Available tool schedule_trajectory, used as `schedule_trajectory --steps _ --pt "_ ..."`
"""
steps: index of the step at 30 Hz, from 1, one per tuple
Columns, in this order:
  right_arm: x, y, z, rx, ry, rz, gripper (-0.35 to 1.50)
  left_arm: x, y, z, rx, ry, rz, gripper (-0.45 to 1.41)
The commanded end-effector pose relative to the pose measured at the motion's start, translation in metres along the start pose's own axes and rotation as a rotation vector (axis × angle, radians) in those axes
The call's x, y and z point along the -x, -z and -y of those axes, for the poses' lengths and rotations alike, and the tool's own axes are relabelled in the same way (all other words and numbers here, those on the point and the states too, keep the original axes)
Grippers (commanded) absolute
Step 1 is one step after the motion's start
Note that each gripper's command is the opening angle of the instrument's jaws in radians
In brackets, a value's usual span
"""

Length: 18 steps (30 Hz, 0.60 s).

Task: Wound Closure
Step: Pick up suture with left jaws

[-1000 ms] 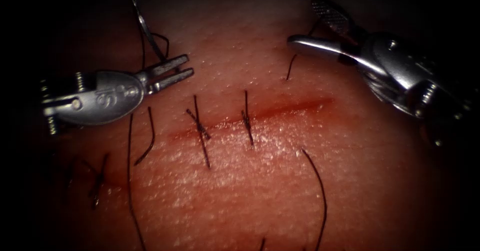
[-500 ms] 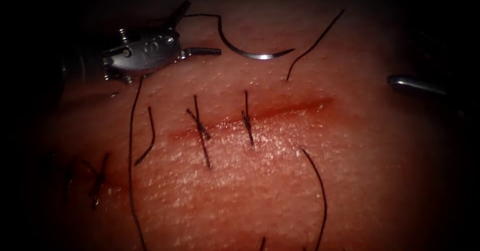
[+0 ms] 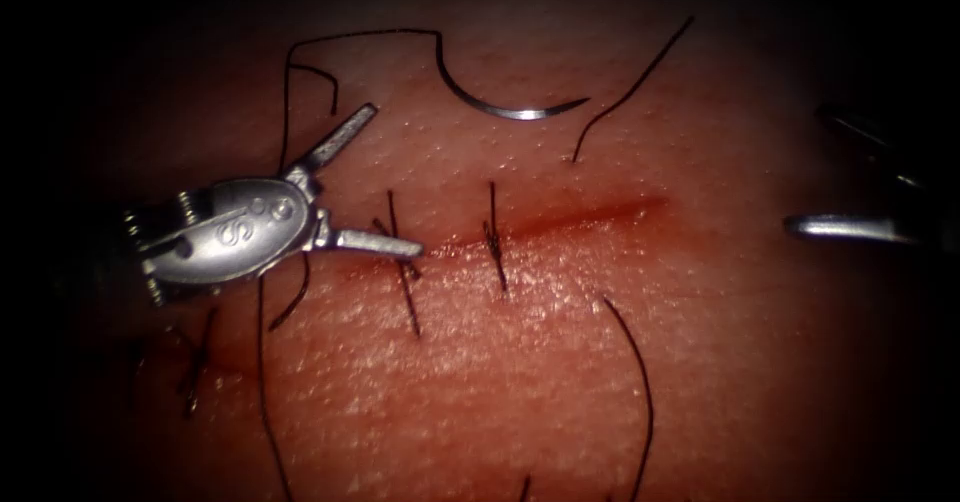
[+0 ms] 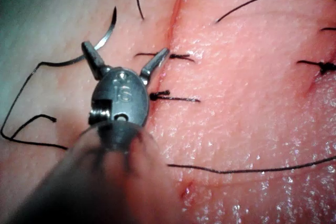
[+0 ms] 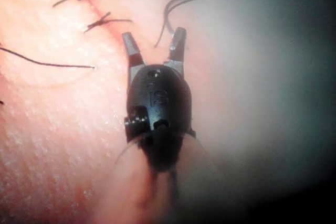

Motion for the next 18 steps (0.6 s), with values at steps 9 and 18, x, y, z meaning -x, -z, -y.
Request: schedule_trajectory --steps 9,18 --pt "0.0014 -0.0008 0.0009 -0.064 0.021 0.056 1.48 0.0010 -0.0024 -0.0042 0.180 -0.192 -0.094 0.36" --pt "0.0016 -0.0012 0.0016 -0.078 0.050 0.064 1.48 0.0008 -0.0079 -0.0109 0.190 -0.313 -0.028 0.44"
